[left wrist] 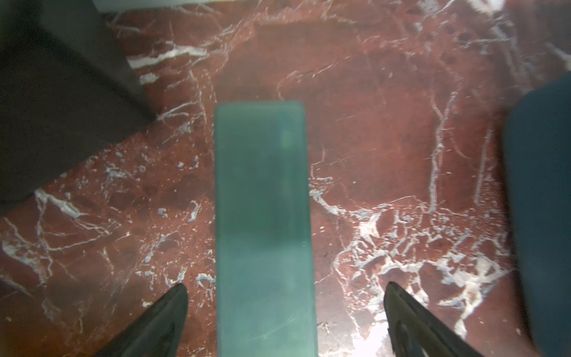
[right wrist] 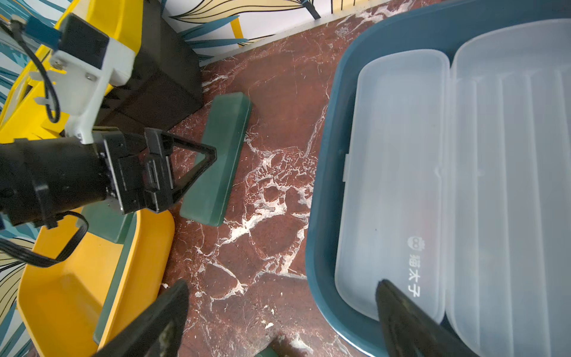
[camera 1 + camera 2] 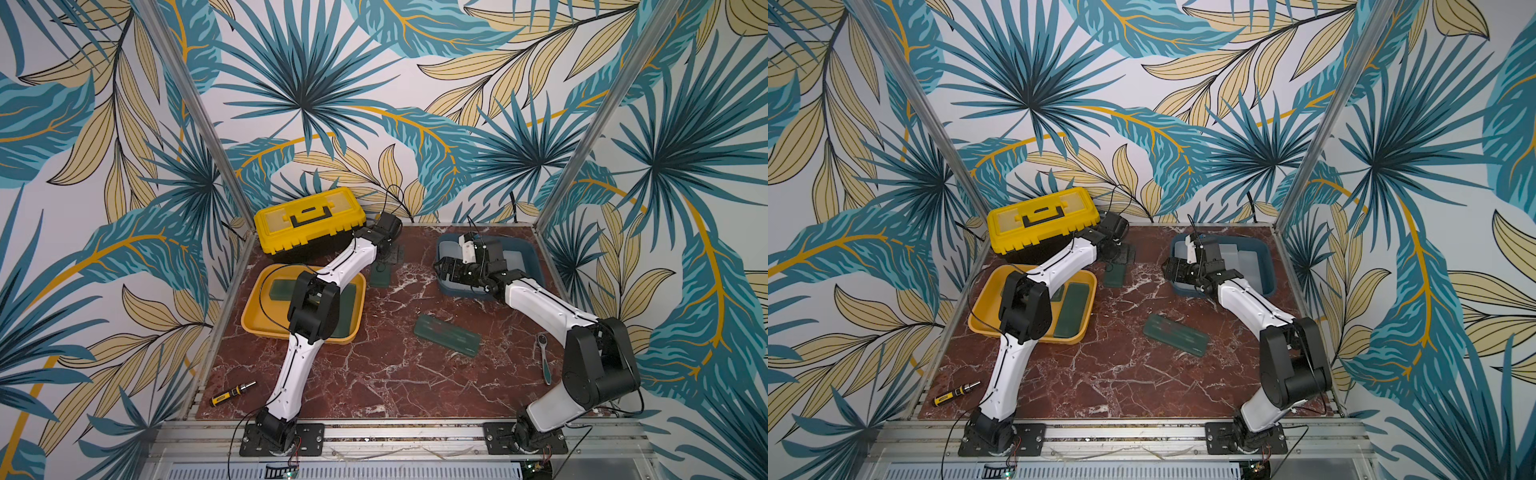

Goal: Place the pencil cases by color into the storage box
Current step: Pick up the pencil case from the center of the board.

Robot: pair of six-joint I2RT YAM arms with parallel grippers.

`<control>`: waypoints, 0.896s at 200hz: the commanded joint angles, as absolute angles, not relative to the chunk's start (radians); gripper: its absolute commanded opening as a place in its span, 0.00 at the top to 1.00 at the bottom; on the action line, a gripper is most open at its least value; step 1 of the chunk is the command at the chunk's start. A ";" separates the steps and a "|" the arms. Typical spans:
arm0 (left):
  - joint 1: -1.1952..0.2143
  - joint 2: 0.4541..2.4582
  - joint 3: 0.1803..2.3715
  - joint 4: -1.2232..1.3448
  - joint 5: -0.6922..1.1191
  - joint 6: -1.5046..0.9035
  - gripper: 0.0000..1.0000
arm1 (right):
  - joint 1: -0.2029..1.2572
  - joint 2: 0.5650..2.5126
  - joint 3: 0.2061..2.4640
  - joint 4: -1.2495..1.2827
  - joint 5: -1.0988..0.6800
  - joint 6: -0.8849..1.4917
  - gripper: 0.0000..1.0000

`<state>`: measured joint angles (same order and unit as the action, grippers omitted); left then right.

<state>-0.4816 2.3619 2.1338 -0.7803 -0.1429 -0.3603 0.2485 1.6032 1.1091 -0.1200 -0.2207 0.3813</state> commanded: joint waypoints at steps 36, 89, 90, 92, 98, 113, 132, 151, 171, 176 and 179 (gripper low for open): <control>-0.479 2.428 2.194 -0.796 -0.190 -0.404 0.01 | 0.247 1.589 1.083 -0.089 -0.249 0.384 0.06; -0.479 2.465 2.208 -0.795 -0.216 -0.448 0.05 | 0.247 1.588 1.066 -0.065 -0.257 0.397 0.06; -0.479 2.466 2.207 -0.795 -0.217 -0.449 0.05 | 0.248 1.588 1.066 -0.065 -0.257 0.397 0.06; -0.479 2.467 2.207 -0.795 -0.217 -0.451 0.05 | 0.247 1.589 1.066 -0.065 -0.258 0.397 0.06; -0.479 2.471 2.210 -0.795 -0.215 -0.458 0.05 | 0.247 1.589 1.065 -0.064 -0.258 0.398 0.06; -0.479 2.492 2.222 -0.796 -0.204 -0.468 0.07 | 0.247 1.589 1.060 -0.061 -0.258 0.397 0.06; -0.479 2.509 2.227 -0.795 -0.192 -0.483 0.12 | 0.247 1.583 1.053 -0.062 -0.253 0.395 0.06; -0.481 2.521 2.229 -0.795 -0.183 -0.488 0.17 | 0.247 1.575 1.045 -0.062 -0.247 0.393 0.06; -0.483 2.519 2.235 -0.795 -0.176 -0.487 0.23 | 0.247 1.572 1.043 -0.063 -0.244 0.391 0.06; -0.484 2.517 2.237 -0.795 -0.175 -0.485 0.24 | 0.247 1.572 1.043 -0.063 -0.244 0.391 0.06; -0.486 2.513 2.238 -0.795 -0.177 -0.484 0.25 | 0.247 1.571 1.042 -0.063 -0.244 0.392 0.06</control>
<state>-0.4808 2.4989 2.1807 -0.7929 -0.1905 -0.4767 0.2485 1.6028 1.0657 -0.0734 -0.2447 0.3893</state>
